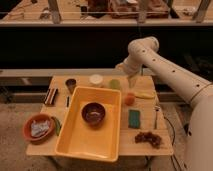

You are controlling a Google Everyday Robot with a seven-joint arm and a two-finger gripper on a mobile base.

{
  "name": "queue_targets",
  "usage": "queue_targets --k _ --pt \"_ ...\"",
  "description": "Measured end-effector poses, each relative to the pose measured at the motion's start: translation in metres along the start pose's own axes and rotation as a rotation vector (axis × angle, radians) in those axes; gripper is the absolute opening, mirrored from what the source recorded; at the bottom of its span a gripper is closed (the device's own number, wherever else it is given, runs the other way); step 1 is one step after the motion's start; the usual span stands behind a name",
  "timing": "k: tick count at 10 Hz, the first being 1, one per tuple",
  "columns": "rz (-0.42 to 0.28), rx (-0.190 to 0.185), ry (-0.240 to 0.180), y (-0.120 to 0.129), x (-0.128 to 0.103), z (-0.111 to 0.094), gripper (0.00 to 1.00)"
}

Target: Stack cups on top of each other

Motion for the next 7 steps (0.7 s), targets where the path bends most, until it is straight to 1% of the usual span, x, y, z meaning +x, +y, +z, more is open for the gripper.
queue_targets --k 1,2,3,4,5,6,7 --pt "-0.044 0.023 -0.025 -0.002 -0.001 0.004 0.8" --pt "-0.153 0.063 -0.059 -0.005 -0.002 0.01 0.8" --pt "-0.252 0.092 -0.086 -0.01 -0.003 0.016 0.8" --pt "-0.304 0.1 -0.104 -0.014 -0.006 0.02 0.8" --pt "-0.35 0.089 -0.114 -0.02 -0.013 0.026 0.8" --pt "-0.374 0.065 -0.118 -0.021 -0.017 0.033 0.8" --pt "-0.378 0.048 -0.122 -0.02 -0.019 0.039 0.8"
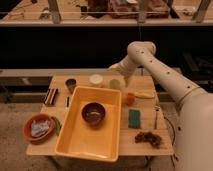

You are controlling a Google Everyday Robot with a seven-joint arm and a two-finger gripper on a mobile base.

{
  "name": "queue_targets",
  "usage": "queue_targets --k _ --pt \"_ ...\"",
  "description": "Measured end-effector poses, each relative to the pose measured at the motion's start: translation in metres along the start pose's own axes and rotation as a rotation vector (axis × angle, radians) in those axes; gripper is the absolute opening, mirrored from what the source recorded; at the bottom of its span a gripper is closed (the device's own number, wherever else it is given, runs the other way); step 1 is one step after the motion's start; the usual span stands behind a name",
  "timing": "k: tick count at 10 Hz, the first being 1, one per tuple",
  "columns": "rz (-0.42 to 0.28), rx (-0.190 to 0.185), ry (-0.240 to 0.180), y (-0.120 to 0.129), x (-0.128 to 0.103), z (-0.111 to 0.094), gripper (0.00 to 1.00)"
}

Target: Stack cups on top of each other

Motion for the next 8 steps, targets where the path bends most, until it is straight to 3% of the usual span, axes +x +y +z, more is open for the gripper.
queue_targets --k 3,8 --pt "0.032 -0.059 -0.025 0.019 0.006 0.031 0.8" --pt "0.132 -0.101 -0.032 0.044 0.027 0.073 0.8"
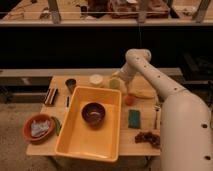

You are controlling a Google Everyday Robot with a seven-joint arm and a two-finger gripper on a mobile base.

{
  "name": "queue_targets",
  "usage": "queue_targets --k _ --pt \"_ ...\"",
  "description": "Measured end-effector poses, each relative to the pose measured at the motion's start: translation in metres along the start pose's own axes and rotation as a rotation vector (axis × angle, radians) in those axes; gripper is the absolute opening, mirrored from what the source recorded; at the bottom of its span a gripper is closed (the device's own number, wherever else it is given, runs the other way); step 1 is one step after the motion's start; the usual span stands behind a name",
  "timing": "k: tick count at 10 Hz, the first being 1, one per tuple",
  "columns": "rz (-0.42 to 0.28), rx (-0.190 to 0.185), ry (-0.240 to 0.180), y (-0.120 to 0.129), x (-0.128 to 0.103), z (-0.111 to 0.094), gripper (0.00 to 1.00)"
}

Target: Stack cups on top of each other

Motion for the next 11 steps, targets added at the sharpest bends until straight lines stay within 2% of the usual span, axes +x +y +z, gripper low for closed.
queue_targets --k 4,8,9,11 --pt "0.062 0.0 -0.015 -0.001 0.011 0.029 0.8" --pt "0.082 -0.037 -0.023 -0.001 0.014 0.054 0.8" --pt "0.087 -0.043 -0.026 0.0 0.014 0.057 0.78" --pt "0.1 -0.05 -0.028 0.002 0.016 0.06 0.58"
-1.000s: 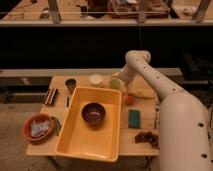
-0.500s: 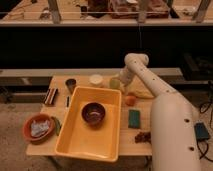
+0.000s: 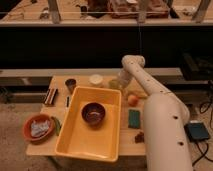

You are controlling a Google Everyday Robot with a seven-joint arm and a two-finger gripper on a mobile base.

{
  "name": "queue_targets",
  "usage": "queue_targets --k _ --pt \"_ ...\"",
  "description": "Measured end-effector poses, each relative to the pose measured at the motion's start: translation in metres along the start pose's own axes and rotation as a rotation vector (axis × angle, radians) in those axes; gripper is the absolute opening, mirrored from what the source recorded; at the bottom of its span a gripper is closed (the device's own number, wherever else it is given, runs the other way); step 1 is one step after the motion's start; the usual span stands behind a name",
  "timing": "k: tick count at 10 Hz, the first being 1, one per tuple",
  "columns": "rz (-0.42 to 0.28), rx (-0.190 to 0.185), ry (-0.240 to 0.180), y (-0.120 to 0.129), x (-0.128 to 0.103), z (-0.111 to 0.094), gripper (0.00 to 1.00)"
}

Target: Stack cups on top of each other

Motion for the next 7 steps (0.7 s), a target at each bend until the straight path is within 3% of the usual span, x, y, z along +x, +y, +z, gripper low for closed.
queue_targets --k 3,5,6,7 --pt "0.006 -0.004 -0.007 -0.005 -0.005 0.003 0.27" --pt "0.022 0.013 -0.006 -0.007 -0.007 -0.004 0.09" --pt "0.035 0.035 0.004 -0.01 -0.008 -0.017 0.01" --pt "0.044 0.06 0.017 -0.014 -0.009 -0.032 0.0"
